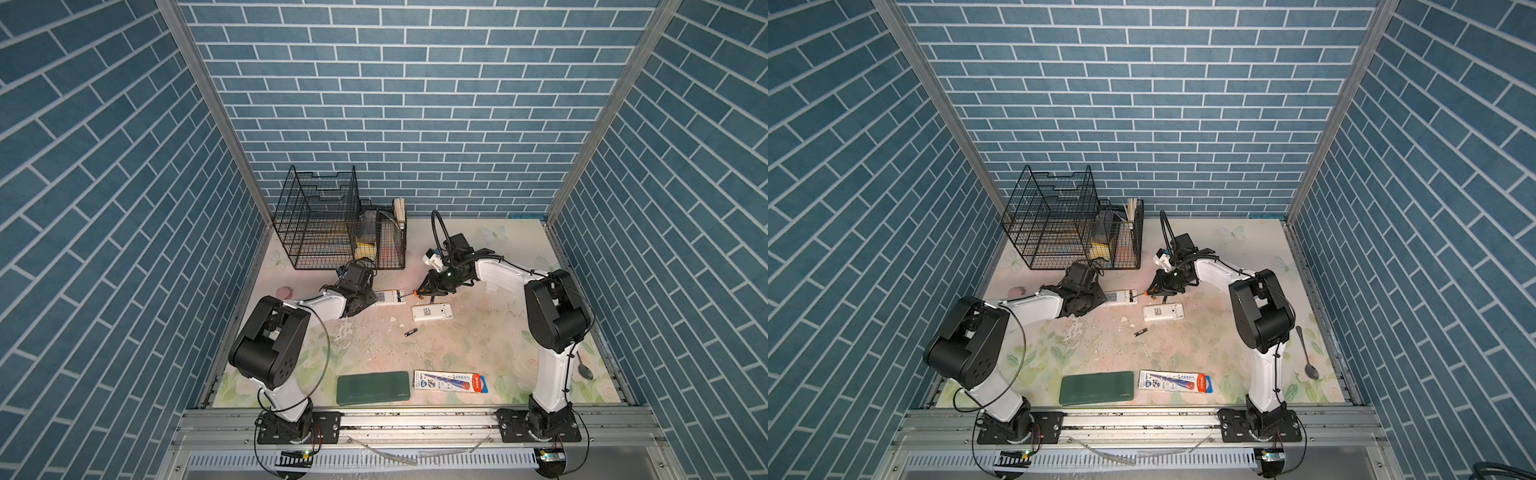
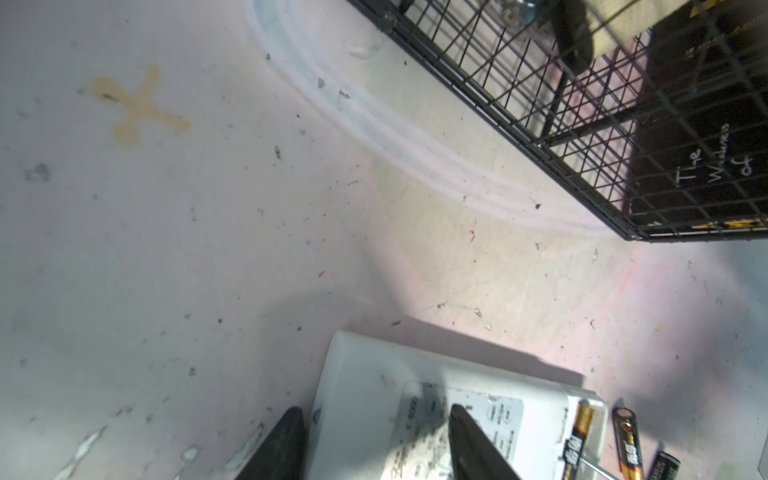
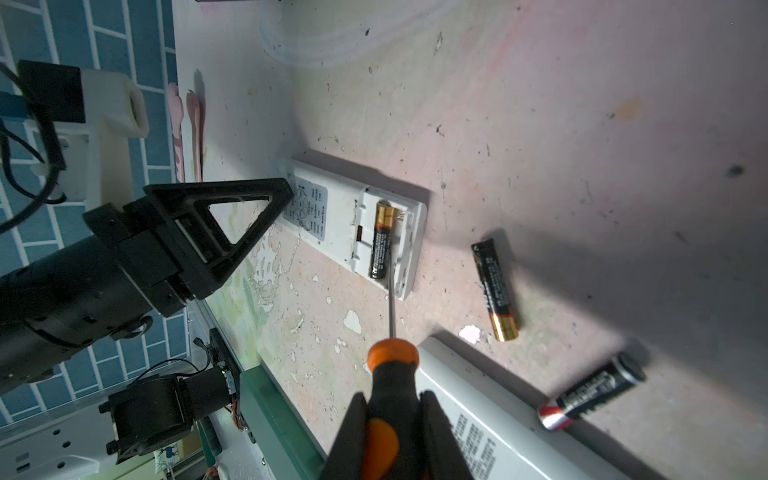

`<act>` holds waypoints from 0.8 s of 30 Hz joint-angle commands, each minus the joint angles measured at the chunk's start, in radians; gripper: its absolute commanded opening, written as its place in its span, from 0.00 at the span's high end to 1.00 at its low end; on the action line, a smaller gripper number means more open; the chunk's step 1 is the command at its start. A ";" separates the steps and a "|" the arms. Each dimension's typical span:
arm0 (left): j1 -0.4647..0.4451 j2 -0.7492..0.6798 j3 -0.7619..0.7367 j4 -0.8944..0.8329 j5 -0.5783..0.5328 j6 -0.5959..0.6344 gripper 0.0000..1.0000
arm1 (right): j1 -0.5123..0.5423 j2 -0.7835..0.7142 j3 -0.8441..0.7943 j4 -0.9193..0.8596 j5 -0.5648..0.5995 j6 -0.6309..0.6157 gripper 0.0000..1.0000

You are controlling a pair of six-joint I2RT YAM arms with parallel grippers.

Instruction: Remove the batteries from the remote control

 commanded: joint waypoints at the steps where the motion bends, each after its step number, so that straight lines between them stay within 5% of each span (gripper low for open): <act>1: -0.013 0.076 -0.028 -0.089 0.046 -0.005 0.43 | 0.016 0.037 -0.028 0.063 -0.061 0.007 1.00; 24: -0.035 0.096 -0.018 -0.080 0.037 -0.027 0.44 | 0.019 0.030 -0.051 0.082 -0.065 -0.014 1.00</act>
